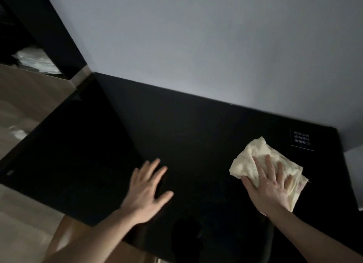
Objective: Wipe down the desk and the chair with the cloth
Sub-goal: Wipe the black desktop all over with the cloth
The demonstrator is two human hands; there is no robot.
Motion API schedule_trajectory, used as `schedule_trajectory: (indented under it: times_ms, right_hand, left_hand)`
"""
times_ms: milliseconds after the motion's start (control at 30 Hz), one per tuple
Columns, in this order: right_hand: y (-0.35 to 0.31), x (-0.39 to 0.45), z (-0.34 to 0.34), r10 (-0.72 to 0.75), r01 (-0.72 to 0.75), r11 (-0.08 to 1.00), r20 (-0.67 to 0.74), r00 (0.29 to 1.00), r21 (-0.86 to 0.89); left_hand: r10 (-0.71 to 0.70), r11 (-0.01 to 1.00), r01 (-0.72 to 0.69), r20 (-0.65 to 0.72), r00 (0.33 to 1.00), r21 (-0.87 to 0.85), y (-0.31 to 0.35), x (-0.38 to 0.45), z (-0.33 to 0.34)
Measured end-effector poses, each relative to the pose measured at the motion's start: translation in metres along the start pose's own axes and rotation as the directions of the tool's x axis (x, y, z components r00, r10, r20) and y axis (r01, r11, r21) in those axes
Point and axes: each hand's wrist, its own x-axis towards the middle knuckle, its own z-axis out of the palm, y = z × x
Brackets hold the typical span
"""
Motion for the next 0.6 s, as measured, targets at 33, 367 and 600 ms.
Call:
schedule_trajectory:
  times_ms: [33,367,600]
  right_hand:
    - [-0.015,-0.002,0.004,0.007,-0.007,1.0,0.006,1.0,0.003]
    - [-0.211,-0.015,0.043,-0.031,0.029,0.999,-0.041,0.999,-0.032]
    - [-0.32,-0.009,0.071,-0.128,0.126,0.991,-0.043,0.991,-0.052]
  left_hand:
    - [-0.036,0.998,0.038,-0.051,0.998,0.043,-0.038,-0.005,-0.011]
    - [-0.214,0.956,0.218,-0.045,0.976,0.194,-0.274,-0.048,-0.084]
    - [-0.166,0.966,0.183,-0.104,0.981,0.184,-0.277,-0.051,-0.079]
